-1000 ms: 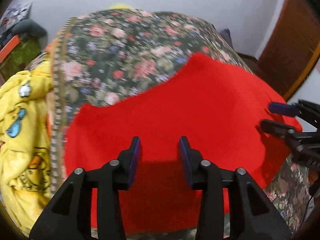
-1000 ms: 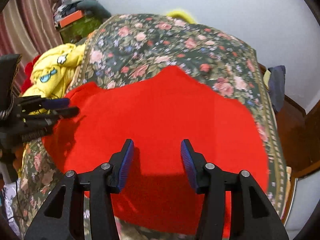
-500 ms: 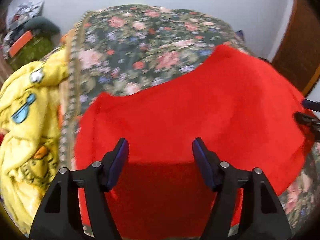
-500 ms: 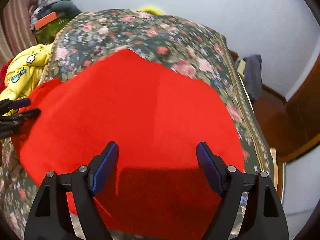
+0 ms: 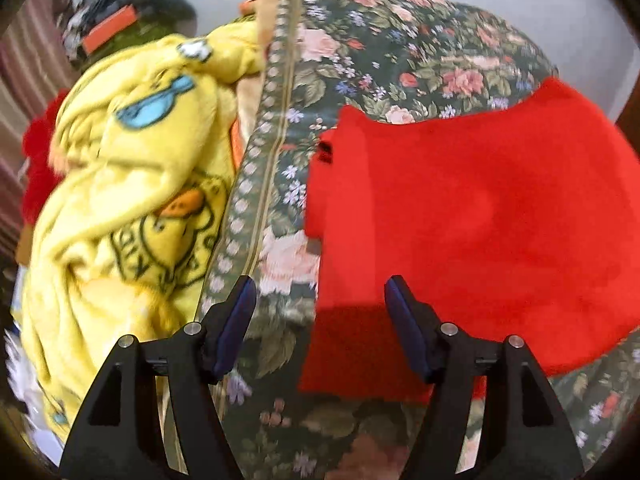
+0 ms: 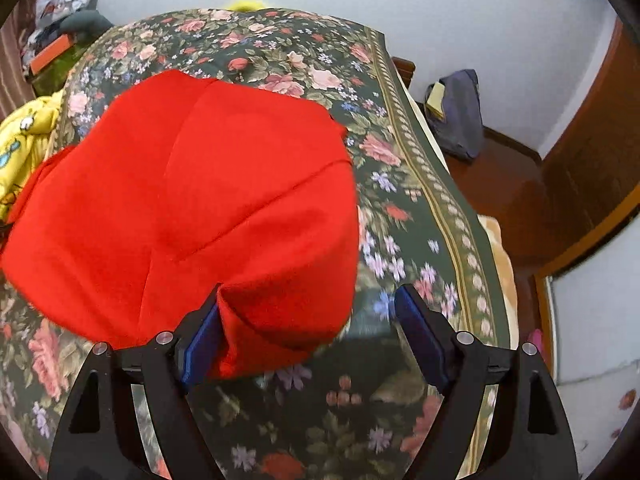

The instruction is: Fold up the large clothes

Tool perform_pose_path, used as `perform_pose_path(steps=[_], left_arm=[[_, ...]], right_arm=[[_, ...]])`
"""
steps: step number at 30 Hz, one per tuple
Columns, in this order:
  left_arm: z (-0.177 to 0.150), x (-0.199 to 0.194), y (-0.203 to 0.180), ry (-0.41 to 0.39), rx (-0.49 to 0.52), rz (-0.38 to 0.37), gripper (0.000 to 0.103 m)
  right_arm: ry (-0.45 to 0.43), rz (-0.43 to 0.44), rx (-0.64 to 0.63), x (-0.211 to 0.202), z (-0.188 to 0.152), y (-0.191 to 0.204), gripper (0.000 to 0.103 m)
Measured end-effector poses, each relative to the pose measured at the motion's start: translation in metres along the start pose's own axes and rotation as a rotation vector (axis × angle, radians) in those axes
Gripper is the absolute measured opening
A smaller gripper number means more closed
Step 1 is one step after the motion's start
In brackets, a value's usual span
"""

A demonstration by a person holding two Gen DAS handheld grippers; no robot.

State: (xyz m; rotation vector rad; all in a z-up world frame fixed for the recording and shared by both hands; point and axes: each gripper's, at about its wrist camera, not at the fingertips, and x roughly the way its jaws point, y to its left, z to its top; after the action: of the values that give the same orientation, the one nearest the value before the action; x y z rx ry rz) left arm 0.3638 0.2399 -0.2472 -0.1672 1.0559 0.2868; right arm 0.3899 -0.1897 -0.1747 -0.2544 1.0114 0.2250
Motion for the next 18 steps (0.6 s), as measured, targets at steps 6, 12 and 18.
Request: perform_pose_path(steps=[6, 12, 18], left_arm=[[-0.014, -0.030, 0.005, 0.000, -0.172, -0.291, 0.067], [-0.032, -0.027, -0.015, 0.089, -0.306, -0.557, 0.067], [-0.044, -0.007, -0.040, 0.177, -0.347, -0.709, 0.067]], right_arm=[[-0.041, 0.036, 0.024, -0.022, 0.001, 0.003, 0.080], [-0.091, 0.095, -0.043, -0.035, 0.013, 0.036, 0.080], [-0.048, 0.128, -0.102, -0.009, 0.008, 0.071, 0.080]])
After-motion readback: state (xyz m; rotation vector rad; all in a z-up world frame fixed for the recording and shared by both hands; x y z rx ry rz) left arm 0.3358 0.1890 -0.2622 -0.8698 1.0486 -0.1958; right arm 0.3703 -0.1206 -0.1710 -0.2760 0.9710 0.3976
